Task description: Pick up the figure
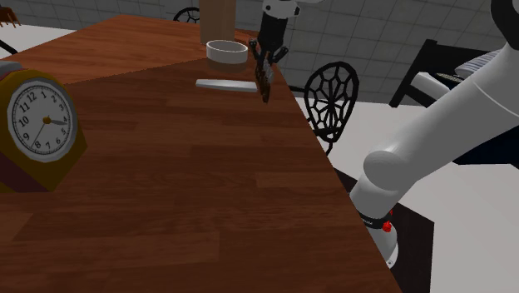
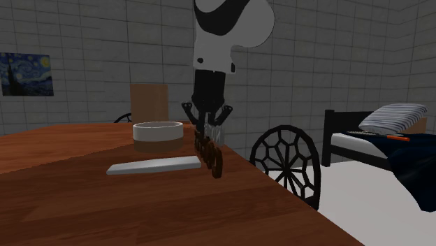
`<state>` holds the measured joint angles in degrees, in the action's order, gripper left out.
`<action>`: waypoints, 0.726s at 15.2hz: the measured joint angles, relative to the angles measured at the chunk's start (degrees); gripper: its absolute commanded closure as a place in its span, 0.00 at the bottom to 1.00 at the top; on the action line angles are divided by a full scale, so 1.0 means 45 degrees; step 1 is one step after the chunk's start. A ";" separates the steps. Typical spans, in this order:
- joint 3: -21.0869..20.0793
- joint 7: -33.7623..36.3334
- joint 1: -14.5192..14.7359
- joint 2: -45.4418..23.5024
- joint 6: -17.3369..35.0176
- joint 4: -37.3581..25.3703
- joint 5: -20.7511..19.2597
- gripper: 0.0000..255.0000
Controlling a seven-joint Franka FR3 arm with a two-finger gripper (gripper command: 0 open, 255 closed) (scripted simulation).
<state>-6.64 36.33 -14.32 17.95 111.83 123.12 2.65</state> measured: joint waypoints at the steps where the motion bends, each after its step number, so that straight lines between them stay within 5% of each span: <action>1: 0.0011 -0.0007 -0.0004 0.0043 -0.0191 -0.0149 0.0000 1.00; 11: 0.0029 0.0045 -0.0020 -0.0069 -0.1867 -0.1940 -0.0038 1.00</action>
<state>-6.51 36.53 -14.41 17.64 103.43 114.39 2.48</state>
